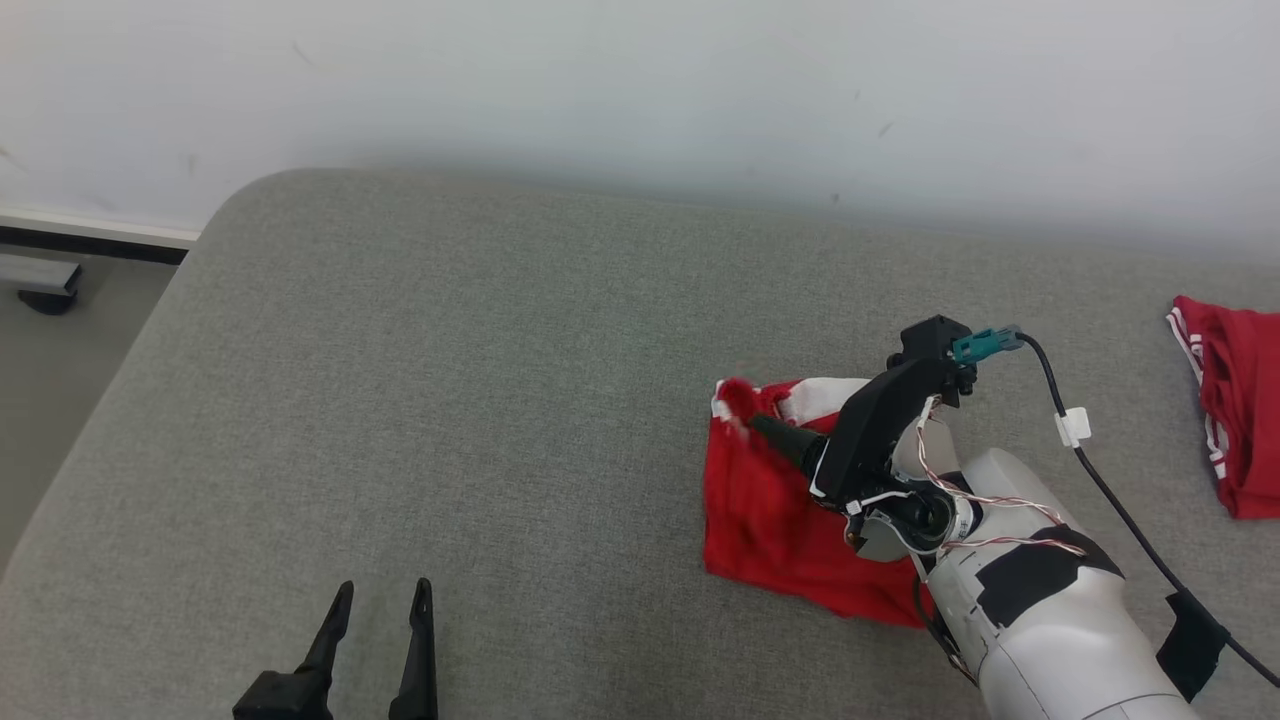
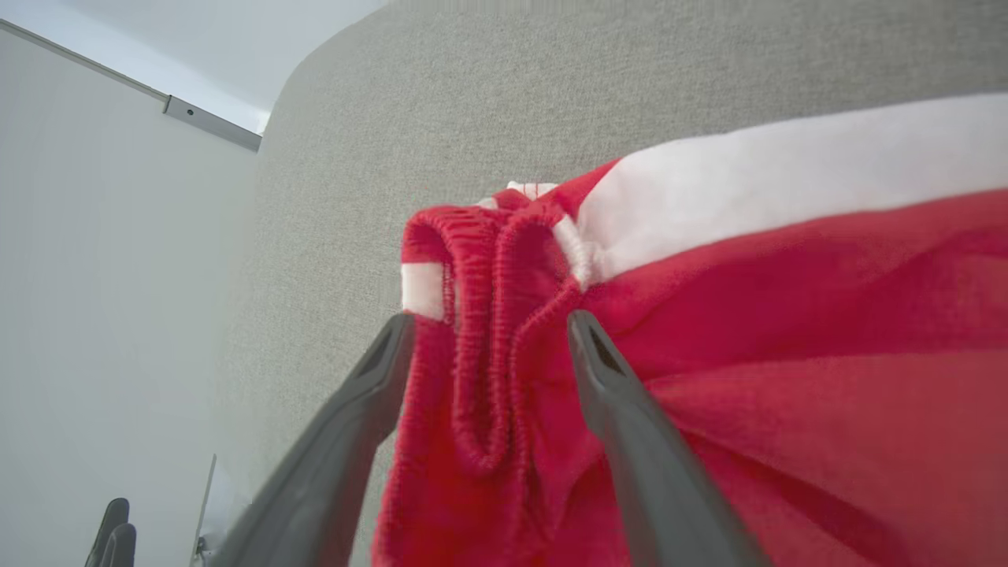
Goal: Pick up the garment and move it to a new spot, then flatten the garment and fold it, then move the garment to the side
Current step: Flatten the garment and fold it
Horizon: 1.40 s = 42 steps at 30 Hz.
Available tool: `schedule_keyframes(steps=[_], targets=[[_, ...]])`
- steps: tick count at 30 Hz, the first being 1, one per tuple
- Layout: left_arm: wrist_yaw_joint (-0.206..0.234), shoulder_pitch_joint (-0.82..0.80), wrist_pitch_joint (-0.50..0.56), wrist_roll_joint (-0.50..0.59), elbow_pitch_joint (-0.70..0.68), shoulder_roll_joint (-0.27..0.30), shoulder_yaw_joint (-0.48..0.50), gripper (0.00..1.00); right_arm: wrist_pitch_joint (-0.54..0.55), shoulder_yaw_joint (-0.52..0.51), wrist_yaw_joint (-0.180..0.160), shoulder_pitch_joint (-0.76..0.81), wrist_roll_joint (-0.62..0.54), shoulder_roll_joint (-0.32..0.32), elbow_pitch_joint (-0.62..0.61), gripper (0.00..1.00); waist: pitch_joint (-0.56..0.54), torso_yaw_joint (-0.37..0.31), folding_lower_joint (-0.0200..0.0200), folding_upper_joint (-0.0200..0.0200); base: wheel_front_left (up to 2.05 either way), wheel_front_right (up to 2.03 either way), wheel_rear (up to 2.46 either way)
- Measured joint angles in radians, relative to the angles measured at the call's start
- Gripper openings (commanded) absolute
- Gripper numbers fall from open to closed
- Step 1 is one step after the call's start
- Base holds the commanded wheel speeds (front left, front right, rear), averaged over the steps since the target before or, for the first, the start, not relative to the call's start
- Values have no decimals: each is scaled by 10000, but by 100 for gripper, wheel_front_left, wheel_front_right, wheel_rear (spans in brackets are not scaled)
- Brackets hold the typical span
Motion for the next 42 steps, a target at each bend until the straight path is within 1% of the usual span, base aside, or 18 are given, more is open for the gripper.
schedule_keyframes(steps=[6, 7, 11, 12, 13, 14, 21, 22, 26, 28, 36, 39, 42], targets=[[27, 17, 0, 90, -17, -4, 221, 100, -512, 113, 0, 181, 10, -42, -752, 100, -121, -236, 0, 0, 0, 0, 0], [25, 62, 0, 148, -36, -4, 332, 100, -616, 107, 0, 364, 228, -94, -1101, 100, -179, -346, -1, -1, 0, 0, 0], [10, 212, 0, 267, -113, -2, 568, 100, -1411, 234, 0, 748, 230, -410, -2038, 100, -274, -632, 0, -1, 0, 0, 0], [10, 212, 0, 267, -113, -2, 568, 100, -1411, 234, 0, 748, 230, -410, -2038, 100, -274, -632, 0, -1, 0, 0, 0], [10, 267, 0, 299, -153, -6, 614, 100, -1616, 265, 0, 882, 226, -500, -2224, 100, -294, -713, 0, 0, 0, 0, 0], [4, 336, 0, 330, -182, 8, 757, 100, -2094, 418, 0, 1162, 132, -713, -2677, 100, -325, -887, -1, -1, 0, 0, 0], [31, 461, 0, 470, -537, 38, 1093, 100, -4019, 1064, 0, 2077, -504, -1459, -4105, 100, -354, -1539, -1, -1, 0, 0, 0], [31, 461, 0, 470, -537, 38, 1093, 100, -4019, 1064, 0, 2077, -504, -1459, -4105, 100, -354, -1539, -1, -1, 0, 0, 0], [54, 516, 0, 560, -662, 36, 1214, 100, -5083, 1327, 0, 2628, -1055, -1845, -4577, 100, -354, -1911, 0, 0, 0, 0, 0], [59, 535, 0, 623, -732, 38, 1306, 100, -5561, 1373, 0, 2847, -1258, -1927, -4738, 100, -357, -2092, -1, 0, 0, 0, 0], [71, 592, 0, 708, -997, 67, 1666, 100, -6962, 1204, 0, 3667, -1942, -1956, -4947, 100, -389, -2767, -1, -1, 0, 0, 0], [100, 693, 0, 709, -1087, 56, 1712, 100, -7283, 945, 0, 4068, -2125, -1889, -5022, 100, -434, -2938, -1, -1, 0, 0, 0], [100, 732, 0, 729, -1154, 52, 1776, 100, -7471, 777, 0, 4472, -2658, -1902, -5187, 100, -498, -3038, -1, -1, 0, 0, 0]])
